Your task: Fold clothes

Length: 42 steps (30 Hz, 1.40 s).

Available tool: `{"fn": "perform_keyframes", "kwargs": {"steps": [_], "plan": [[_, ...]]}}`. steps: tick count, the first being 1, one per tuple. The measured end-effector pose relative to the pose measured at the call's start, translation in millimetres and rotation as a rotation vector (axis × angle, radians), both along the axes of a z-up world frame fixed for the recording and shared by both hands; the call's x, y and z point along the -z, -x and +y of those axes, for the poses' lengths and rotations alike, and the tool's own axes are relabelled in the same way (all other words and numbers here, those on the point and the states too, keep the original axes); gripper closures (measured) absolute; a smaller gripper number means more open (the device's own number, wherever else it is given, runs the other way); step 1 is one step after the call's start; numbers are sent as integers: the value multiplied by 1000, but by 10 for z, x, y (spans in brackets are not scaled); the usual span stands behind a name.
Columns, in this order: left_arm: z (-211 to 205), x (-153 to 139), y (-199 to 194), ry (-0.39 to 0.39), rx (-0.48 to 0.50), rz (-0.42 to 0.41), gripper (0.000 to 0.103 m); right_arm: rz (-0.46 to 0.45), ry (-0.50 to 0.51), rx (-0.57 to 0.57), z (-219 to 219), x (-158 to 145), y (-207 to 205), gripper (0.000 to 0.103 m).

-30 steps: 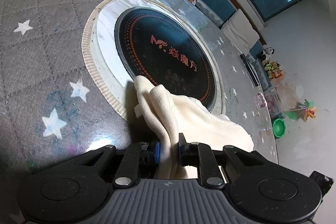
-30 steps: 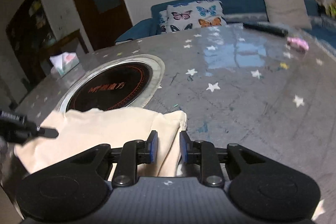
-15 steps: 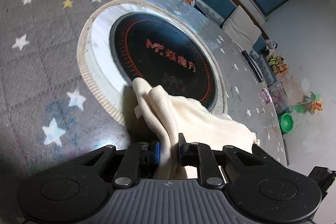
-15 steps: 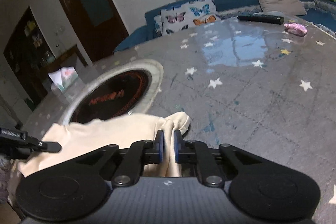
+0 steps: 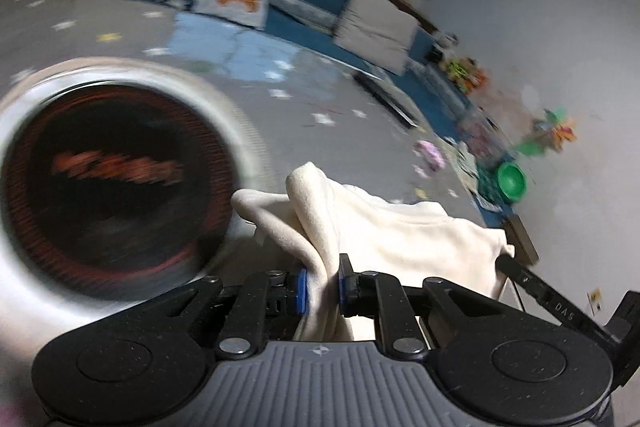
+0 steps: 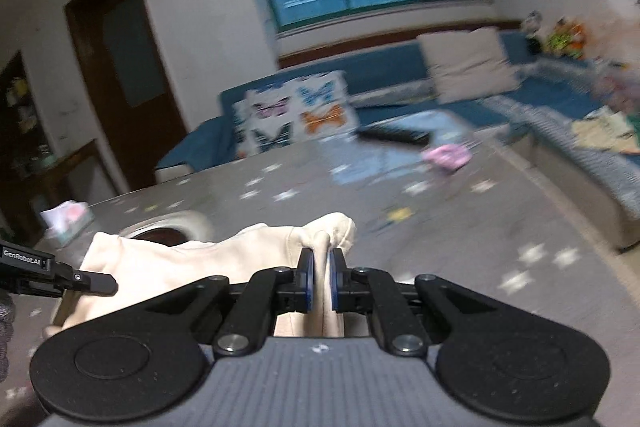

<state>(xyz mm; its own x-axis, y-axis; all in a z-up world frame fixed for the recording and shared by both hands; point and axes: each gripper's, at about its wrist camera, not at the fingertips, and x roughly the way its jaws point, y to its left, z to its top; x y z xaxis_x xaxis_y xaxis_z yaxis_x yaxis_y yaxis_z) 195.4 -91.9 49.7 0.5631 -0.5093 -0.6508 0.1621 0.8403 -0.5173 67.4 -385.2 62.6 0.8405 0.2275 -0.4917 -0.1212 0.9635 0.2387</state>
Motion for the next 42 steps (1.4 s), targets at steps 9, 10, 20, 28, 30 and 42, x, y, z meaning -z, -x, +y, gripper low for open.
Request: {"fn": "perform_keyframes", "kwargs": {"steps": [9,10,20,28,30,42], "plan": [[-1016,226,-431,-124,161,-8,84,59,96,198,-715,103,-323,94],[-1073,281,-444,-170,160,-5,83,93,97,222,-790,208,-383,94],[-1143,195,-578,-236,166,-97,76,109,81,118,-616,387,-564,91],[-1584,343,-862,-208,290,-106,79,137,88,71,-303,526,-964,90],[-1654,413,-932,-206,302,-97,80,153,100,73,-277,598,-1031,90],[-1590,383,-694,-215,340,-130,80,138,136,-14,-153,429,-635,82]]}}
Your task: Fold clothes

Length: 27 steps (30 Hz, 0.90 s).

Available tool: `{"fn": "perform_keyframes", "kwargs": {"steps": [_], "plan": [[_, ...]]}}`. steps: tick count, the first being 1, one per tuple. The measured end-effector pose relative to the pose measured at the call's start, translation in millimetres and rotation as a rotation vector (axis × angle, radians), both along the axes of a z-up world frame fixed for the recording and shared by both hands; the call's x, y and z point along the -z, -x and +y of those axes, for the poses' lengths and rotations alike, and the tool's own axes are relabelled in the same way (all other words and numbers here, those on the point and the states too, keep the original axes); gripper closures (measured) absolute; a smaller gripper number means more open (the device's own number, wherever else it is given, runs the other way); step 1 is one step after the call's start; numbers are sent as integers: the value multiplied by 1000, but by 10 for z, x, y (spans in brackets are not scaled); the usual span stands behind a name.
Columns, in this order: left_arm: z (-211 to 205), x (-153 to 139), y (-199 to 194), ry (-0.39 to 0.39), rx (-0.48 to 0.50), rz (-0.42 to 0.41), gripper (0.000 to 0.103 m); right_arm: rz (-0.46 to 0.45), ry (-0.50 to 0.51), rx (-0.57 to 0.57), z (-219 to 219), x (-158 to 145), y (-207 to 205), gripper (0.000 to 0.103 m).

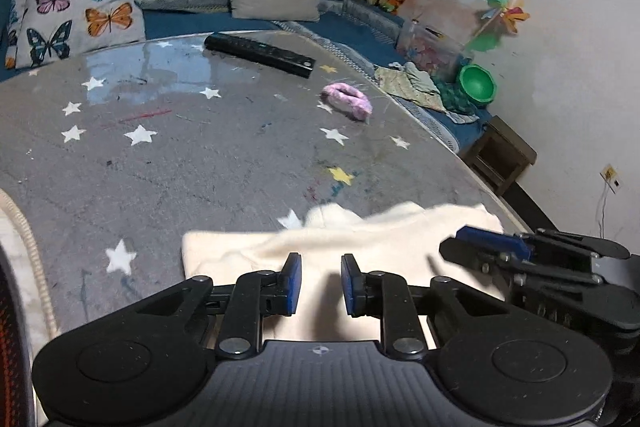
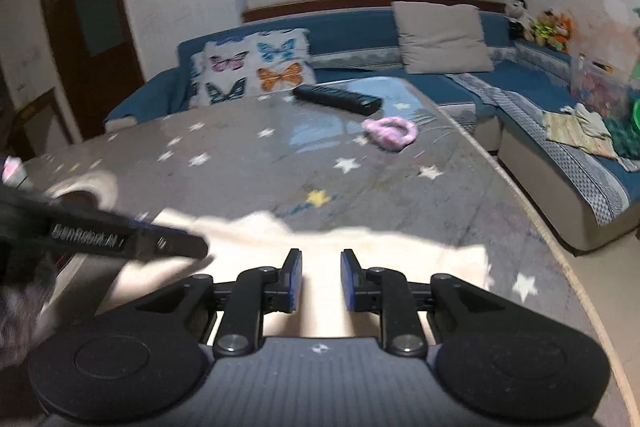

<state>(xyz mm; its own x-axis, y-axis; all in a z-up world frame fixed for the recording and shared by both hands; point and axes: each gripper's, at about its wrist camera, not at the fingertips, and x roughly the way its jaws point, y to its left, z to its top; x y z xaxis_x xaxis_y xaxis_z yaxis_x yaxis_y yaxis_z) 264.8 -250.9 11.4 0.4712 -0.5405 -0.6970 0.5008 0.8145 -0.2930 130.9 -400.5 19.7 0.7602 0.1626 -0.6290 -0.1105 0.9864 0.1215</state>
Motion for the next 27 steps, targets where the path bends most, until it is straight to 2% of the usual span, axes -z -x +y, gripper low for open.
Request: {"fn": "perform_keyframes", "kwargs": {"steps": [2,6,13,18,21,24,27], "plan": [[23,-32,142,-7,20,-16,80,8,2,-32,66,2,170,82],[72,-44,442,-32,48,-49,80,5,19,-76,199,16,433,74],[136,41,829,-69,64,-105,80,14,116,-117,469,168,727,74],[309,-42,949,-42,40,-132,80,-44,77,-122,527,39,761,73],[393,-2,930,-53,18,-113,80,-56,53,-133,607,50,688,73],[452,58,918,-61,6,-97,80,-18,90,-158,723,180,640,73],[502,81,920,-62,-8,-86,80,-35,112,-162,739,184,754,73]]}}
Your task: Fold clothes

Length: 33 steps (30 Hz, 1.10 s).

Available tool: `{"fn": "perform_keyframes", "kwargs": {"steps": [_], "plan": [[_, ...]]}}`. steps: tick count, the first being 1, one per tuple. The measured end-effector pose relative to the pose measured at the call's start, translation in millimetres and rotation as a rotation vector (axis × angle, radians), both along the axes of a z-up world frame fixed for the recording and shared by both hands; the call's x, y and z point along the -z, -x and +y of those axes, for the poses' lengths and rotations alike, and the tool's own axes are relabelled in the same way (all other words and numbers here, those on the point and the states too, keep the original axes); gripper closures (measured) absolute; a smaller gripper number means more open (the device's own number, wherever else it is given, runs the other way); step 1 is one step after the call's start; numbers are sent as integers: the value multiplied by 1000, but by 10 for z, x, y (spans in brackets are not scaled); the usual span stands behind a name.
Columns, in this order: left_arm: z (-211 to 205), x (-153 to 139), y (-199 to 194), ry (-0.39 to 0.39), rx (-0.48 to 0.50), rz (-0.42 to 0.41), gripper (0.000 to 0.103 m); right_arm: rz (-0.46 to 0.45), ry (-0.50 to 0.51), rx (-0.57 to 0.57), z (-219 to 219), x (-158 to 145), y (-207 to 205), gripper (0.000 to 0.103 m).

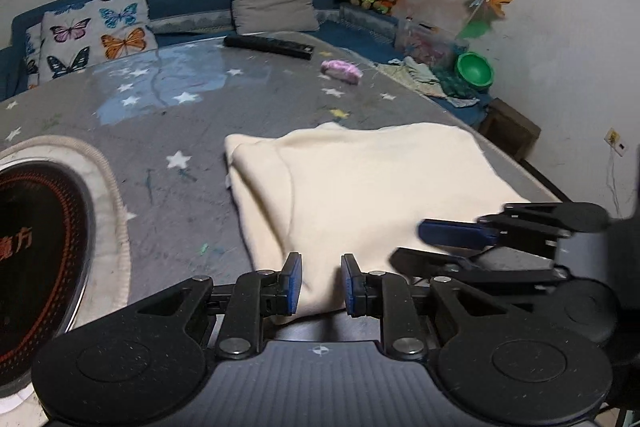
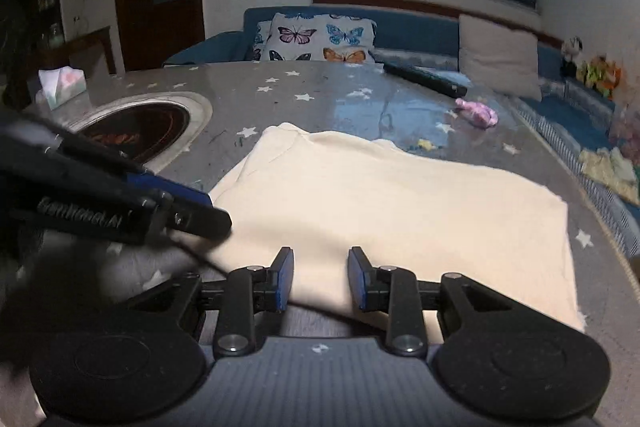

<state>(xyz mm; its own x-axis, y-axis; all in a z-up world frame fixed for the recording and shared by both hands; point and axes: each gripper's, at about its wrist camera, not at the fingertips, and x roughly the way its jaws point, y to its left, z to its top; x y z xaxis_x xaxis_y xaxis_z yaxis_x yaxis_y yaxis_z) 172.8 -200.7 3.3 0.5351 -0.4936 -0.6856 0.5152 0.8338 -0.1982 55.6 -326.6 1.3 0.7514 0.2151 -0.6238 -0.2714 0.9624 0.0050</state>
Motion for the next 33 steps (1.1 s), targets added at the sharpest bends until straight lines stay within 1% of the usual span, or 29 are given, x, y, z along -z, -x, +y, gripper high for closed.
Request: {"fn": "perform_keyframes", "kwargs": {"steps": [3,5,7,10,11,13,15,16,17,18,19,20,21,22,23,25,26,27,28,29,32,33], "plan": [[35,-15,38,10,-6,0,80,-12,-73,65,-194,-66,120,73],[47,-27,68,14,-7,-3,78,-25,-83,122,-353,-84,190,72],[54,-36,93,15,-10,-6,77,-32,-83,182,-522,-97,241,68],[53,-49,134,13,-9,-13,74,-37,-79,274,-789,-93,282,67],[51,-50,144,10,-9,-16,73,-35,-73,303,-863,-74,294,67],[59,-51,171,7,-12,-17,68,-1,-87,340,-1005,-5,290,67],[67,-55,199,3,-15,-22,62,4,-108,341,-1073,21,315,67],[69,-59,216,-2,-16,-26,57,0,-108,337,-1074,5,340,66],[70,-63,234,-6,-16,-31,52,-10,-106,333,-1057,-23,368,64],[71,-67,252,-10,-17,-35,51,-21,-107,327,-1037,-51,397,57],[76,-70,270,-13,-17,-39,49,-32,-108,319,-1016,-77,428,53],[82,-73,290,-15,-17,-42,45,-42,-110,312,-995,-104,459,53],[90,-72,307,-17,-20,-44,44,-49,-112,303,-964,-119,482,49],[101,-71,324,-18,-23,-44,39,-54,-114,294,-928,-129,503,43],[115,-73,343,-19,-27,-47,34,-59,-116,285,-892,-140,523,39],[143,-76,383,-22,-35,-53,29,-67,-117,275,-818,-159,559,29],[156,-79,401,-22,-38,-55,25,-70,-116,273,-783,-163,582,27],[170,-82,419,-23,-42,-57,23,-72,-116,273,-754,-164,601,22],[184,-85,438,-25,-46,-60,18,-74,-115,274,-727,-163,616,18],[197,-88,456,-26,-50,-62,14,-75,-115,276,-700,-163,631,18],[228,-95,520,-34,-54,-71,10,-80,-120,279,-640,-168,676,13],[238,-98,542,-35,-54,-73,8,-84,-121,283,-622,-172,700,10]]}}
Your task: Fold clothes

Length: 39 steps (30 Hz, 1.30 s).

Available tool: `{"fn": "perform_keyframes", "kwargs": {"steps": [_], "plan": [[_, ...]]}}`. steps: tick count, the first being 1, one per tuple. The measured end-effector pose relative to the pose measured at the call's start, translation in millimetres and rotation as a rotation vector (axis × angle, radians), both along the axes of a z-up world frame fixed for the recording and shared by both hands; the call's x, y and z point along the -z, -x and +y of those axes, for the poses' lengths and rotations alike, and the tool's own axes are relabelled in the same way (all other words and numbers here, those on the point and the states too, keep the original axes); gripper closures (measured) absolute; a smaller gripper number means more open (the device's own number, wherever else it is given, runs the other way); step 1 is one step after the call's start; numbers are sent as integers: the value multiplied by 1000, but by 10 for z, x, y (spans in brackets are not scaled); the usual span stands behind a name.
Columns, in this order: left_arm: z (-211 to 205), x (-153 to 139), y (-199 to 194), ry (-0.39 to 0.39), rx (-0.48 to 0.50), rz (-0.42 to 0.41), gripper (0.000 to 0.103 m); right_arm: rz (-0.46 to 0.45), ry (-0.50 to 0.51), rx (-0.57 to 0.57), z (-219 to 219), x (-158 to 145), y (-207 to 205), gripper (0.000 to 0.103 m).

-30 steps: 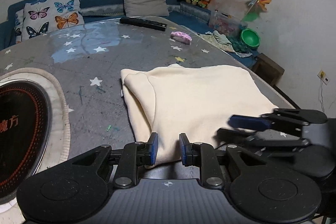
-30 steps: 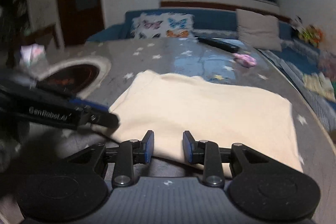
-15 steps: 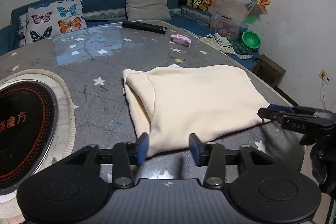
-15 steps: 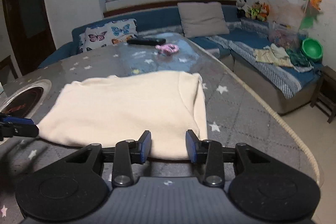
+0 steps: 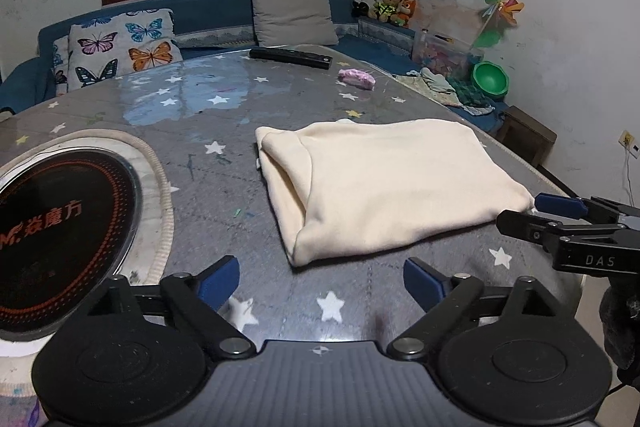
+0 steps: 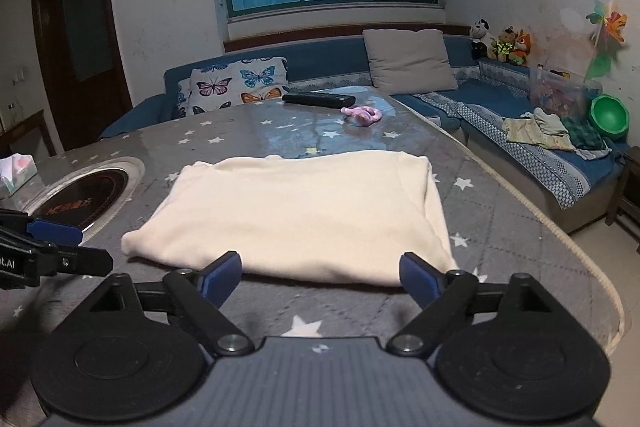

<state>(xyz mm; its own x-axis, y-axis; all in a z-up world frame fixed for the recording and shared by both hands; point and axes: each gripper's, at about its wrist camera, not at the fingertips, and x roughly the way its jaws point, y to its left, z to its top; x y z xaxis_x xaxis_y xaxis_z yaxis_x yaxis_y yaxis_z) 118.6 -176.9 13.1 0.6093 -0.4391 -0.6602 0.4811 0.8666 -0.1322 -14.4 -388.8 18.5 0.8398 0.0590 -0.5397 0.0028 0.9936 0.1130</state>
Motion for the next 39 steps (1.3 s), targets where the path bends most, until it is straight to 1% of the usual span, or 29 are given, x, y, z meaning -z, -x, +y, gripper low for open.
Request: {"fn": "perform_keyframes", "kwargs": {"steps": [1,4,6,13,20,26,39], "plan": [[12,-5,24,0,0,-3,5,-3,2,3,15,-4,20,7],[45,-20,89,2,2,-13,2,-10,10,12,71,-16,71,0],[65,-27,128,7,1,-21,0,-13,15,15,115,-24,106,0],[154,-34,236,18,-10,-21,0,-16,22,14,247,-48,204,0],[229,14,337,-12,-26,-15,0,-8,23,33,357,-42,270,0],[271,66,433,-34,-30,-8,0,9,44,48,459,-20,333,0],[340,111,625,-30,-30,-4,0,16,57,47,634,-12,486,0]]}}
